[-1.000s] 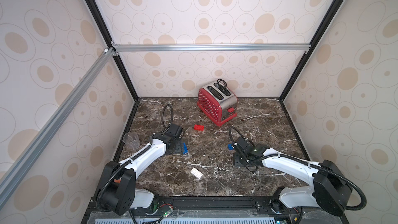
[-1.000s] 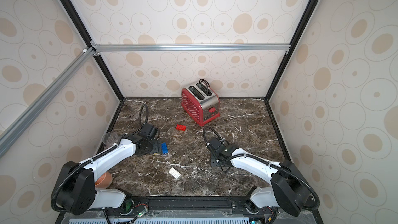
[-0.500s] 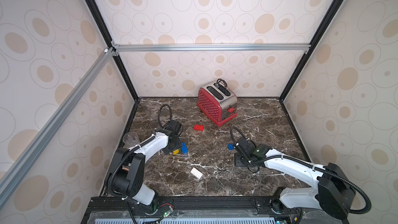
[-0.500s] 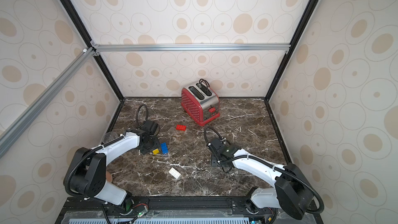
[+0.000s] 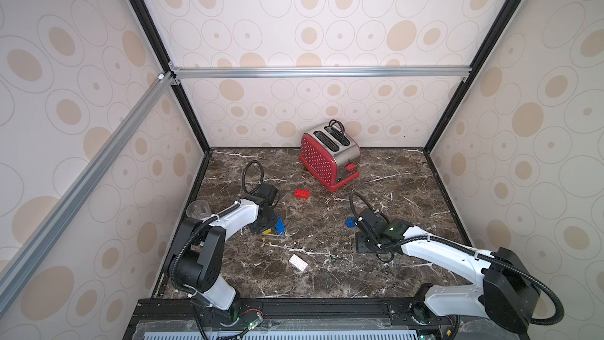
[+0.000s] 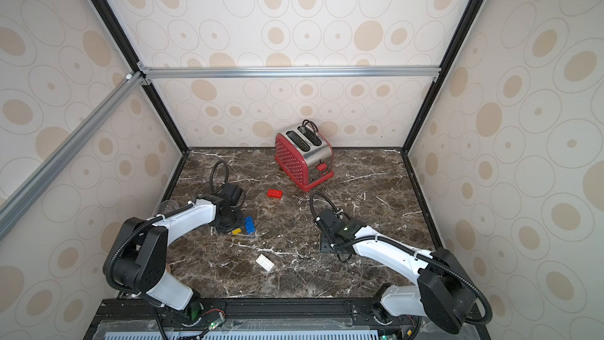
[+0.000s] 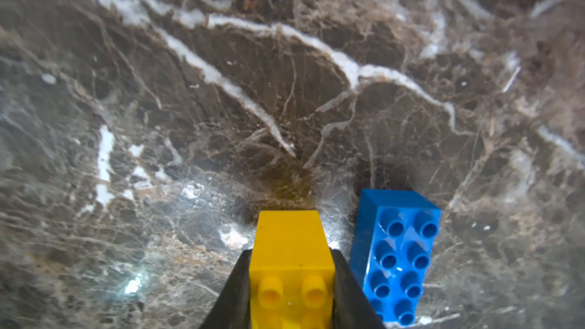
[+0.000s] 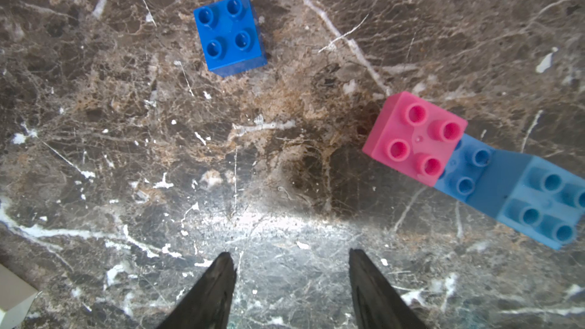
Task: Assemble a carrot with lego
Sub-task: Pick up the lego brick from the center of the board, then place the lego brick at the center of the board.
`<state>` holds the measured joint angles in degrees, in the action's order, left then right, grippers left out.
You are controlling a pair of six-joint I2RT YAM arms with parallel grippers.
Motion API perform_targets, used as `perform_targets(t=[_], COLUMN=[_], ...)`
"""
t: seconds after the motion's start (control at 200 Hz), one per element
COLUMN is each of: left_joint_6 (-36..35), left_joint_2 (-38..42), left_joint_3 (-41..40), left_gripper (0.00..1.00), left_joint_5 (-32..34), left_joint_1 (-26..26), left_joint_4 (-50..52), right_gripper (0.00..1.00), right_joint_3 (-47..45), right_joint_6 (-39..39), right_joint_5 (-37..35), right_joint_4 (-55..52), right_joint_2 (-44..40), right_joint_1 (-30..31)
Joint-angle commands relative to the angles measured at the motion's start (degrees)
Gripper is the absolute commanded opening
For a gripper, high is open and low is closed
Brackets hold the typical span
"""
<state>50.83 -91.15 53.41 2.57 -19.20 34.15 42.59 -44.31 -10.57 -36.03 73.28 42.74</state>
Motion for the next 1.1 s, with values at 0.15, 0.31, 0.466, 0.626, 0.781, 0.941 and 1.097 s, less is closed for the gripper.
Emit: perform_targets(t=[0.15, 0.31, 0.466, 0.626, 0.781, 0.941, 1.097], left_joint_6=[-0.57, 0.99, 1.98, 3.71, 5.15, 5.86, 6.04], left_joint_2=[0.50, -3.05, -10.58, -17.92, -22.04, -22.97, -23.76], left_joint_3=[9.22, 14.44, 21.67, 28.37, 31.16, 32.01, 32.81], left_gripper=[0.16, 0.13, 0.11, 0.10, 0.10, 0.19, 0.34], left_joint_5=[3.50, 0.07, -3.79, -5.14, -5.10, -3.89, -3.72], left_joint_1=[-8.62, -15.47, -20.81, -24.94, -26.31, -27.01, -27.59], left_joint_4=[7.75, 8.84, 8.91, 8.93, 8.81, 9.53, 10.25], right_gripper=[0.61, 0.61, 0.61, 0.61, 0.61, 0.61, 0.61], right_joint_3=[-1.27, -2.39, -3.08, -3.97, -5.30, -6.52, -6.80], right_joint_6=[-1.51, -2.65, -3.21, -4.24, -5.21, -5.70, -5.93], right_joint_5=[-1.47, -1.54, -2.03, -2.59, -3.13, -3.70, -3.65], right_joint_4=[-1.68, -1.19, -1.35, -1.38, -1.75, -2.26, -1.87], right_joint_2=[-2.01, -2.96, -3.39, -4.64, -6.53, -7.96, -7.67], right_joint_1=[0.46, 0.47, 0.41, 0.41, 0.41, 0.39, 0.34])
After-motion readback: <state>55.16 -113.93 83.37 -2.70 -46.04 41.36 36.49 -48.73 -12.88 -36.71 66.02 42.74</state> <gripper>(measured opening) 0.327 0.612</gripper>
